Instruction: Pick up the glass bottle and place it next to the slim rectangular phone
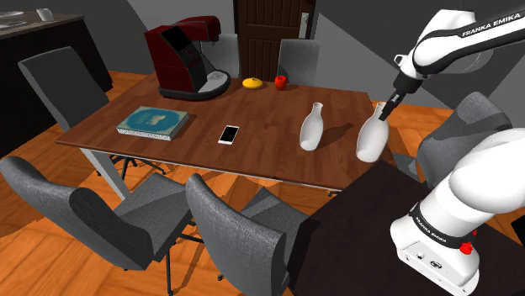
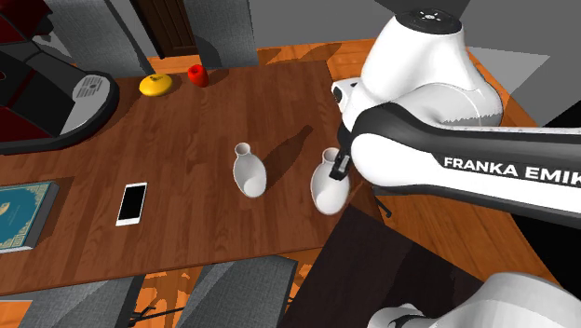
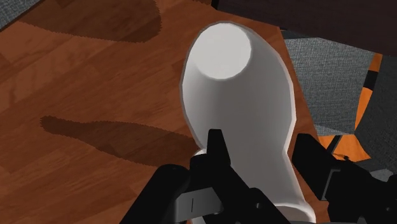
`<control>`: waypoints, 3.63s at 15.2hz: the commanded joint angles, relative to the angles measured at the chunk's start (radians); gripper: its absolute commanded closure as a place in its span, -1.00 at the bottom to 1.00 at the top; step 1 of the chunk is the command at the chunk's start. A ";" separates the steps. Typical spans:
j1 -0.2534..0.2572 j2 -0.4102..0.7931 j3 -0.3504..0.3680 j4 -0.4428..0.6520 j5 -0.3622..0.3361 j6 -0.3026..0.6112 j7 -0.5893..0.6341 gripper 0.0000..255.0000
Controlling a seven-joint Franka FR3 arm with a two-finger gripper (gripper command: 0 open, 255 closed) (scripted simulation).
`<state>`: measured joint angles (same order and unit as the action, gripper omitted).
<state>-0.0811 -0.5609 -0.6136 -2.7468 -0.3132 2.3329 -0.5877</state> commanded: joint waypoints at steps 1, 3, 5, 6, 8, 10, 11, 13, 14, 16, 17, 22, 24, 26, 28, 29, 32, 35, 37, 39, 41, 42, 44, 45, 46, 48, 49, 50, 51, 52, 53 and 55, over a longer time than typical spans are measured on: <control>-0.004 -0.022 0.012 0.012 0.001 -0.035 0.004 1.00; -0.007 -0.042 0.024 0.028 0.004 -0.069 0.007 1.00; -0.008 -0.059 0.035 0.044 0.007 -0.103 0.010 1.00; -0.009 -0.067 0.040 0.053 0.009 -0.120 0.011 1.00; -0.010 -0.083 0.051 0.070 0.013 -0.152 0.013 1.00; -0.010 -0.096 0.061 0.089 0.018 -0.184 0.015 1.00; -0.010 -0.102 0.066 0.098 0.020 -0.200 0.016 1.00; -0.009 -0.114 0.076 0.118 0.025 -0.231 0.017 1.00; -0.009 -0.119 0.080 0.128 0.028 -0.246 0.018 1.00; -0.008 -0.128 0.089 0.149 0.033 -0.276 0.019 1.00; -0.007 -0.132 0.094 0.159 0.036 -0.290 0.020 1.00; -0.004 -0.148 0.114 0.215 0.049 -0.362 0.022 1.00; -0.002 -0.152 0.122 0.239 0.054 -0.390 0.023 1.00; 0.000 -0.155 0.129 0.263 0.060 -0.417 0.023 1.00; 0.003 -0.157 0.136 0.288 0.065 -0.444 0.024 1.00; 0.004 -0.158 0.139 0.301 0.067 -0.457 0.024 1.00; 0.007 -0.158 0.149 0.340 0.075 -0.497 0.024 1.00; 0.011 -0.156 0.158 0.381 0.083 -0.536 0.024 1.00; 0.014 -0.153 0.163 0.408 0.088 -0.561 0.024 1.00; 0.017 -0.150 0.168 0.437 0.093 -0.586 0.024 1.00; 0.020 -0.145 0.173 0.466 0.097 -0.611 0.024 1.00; 0.020 -0.145 0.174 0.472 0.098 -0.617 0.024 1.00; 0.037 -0.125 0.200 0.450 0.116 -0.580 0.063 1.00; 0.046 -0.114 0.212 0.441 0.125 -0.561 0.082 1.00; 0.055 -0.102 0.224 0.432 0.133 -0.542 0.101 1.00; 0.075 -0.073 0.248 0.419 0.151 -0.504 0.138 1.00; 0.085 -0.057 0.260 0.415 0.160 -0.485 0.156 1.00; 0.095 -0.040 0.271 0.411 0.169 -0.466 0.174 1.00; 0.105 -0.022 0.282 0.409 0.178 -0.447 0.191 1.00; 0.115 -0.003 0.293 0.408 0.186 -0.428 0.208 1.00; 0.125 0.017 0.304 0.408 0.195 -0.409 0.225 1.00; 0.145 0.060 0.325 0.412 0.212 -0.372 0.257 1.00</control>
<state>0.0525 -0.5332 -0.2959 -2.3482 -0.1117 1.9417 -0.3444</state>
